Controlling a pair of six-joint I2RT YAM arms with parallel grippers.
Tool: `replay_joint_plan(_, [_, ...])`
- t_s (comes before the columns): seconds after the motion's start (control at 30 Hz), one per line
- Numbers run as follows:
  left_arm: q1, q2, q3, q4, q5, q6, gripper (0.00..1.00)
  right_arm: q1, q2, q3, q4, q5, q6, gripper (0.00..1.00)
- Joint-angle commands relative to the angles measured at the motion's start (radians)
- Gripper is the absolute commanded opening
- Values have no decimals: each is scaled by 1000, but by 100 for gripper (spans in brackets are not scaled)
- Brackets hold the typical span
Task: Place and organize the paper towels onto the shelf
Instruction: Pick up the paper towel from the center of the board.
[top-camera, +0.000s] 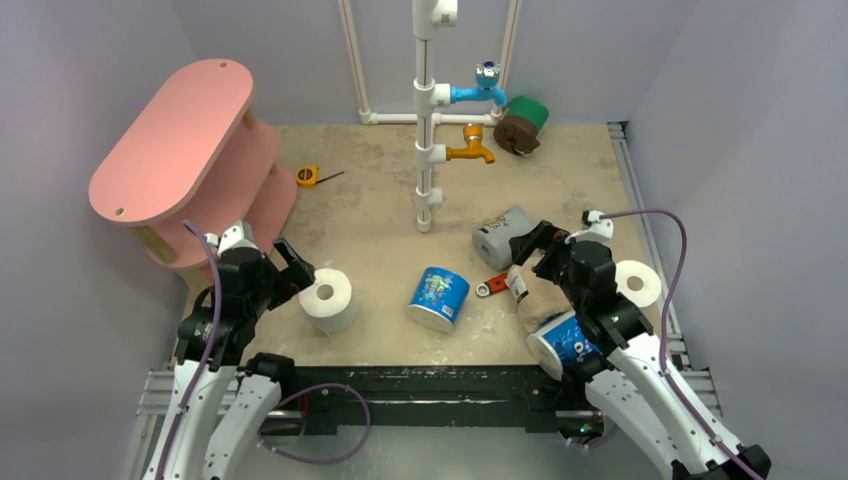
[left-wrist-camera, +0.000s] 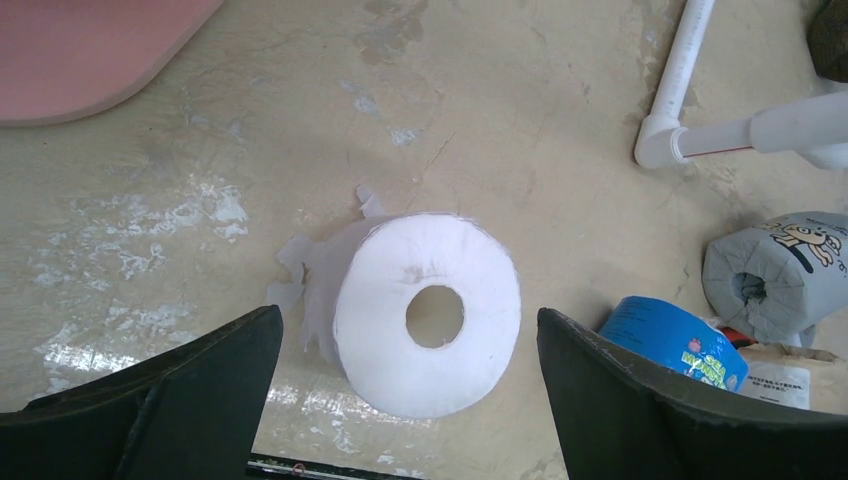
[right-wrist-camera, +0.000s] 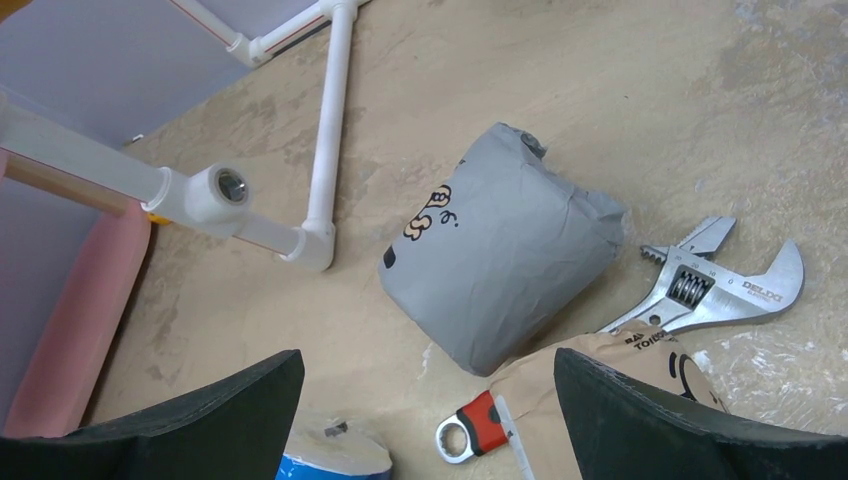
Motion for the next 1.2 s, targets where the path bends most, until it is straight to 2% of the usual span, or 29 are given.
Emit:
replay_joint_plan(0.0, [-4, -26, 6, 25, -14, 30, 97, 2, 0, 20, 23, -20, -27, 99])
replay_joint_plan(0.23, [-15, -54, 34, 27, 4, 88, 93, 2, 10, 23, 27, -20, -45, 99])
replay_joint_plan(0.4, [-83, -59, 38, 21, 6, 99, 92, 2, 15, 24, 40, -49, -63, 99])
replay_joint_plan(0.67, [-257, 59, 57, -111, -195, -36, 92, 1, 55, 40, 37, -86, -70, 99])
replay_joint_plan(0.77, [-259, 66, 66, -124, -237, -57, 92, 1, 55, 35, 34, -84, -70, 99])
replay_joint_plan(0.93, [-259, 172, 120, -182, -276, -50, 92, 1, 57, 45, 9, -75, -78, 99])
replay_joint_plan(1.17, [-259, 278, 91, -138, -208, -47, 90, 1, 62, 40, 3, -77, -84, 99])
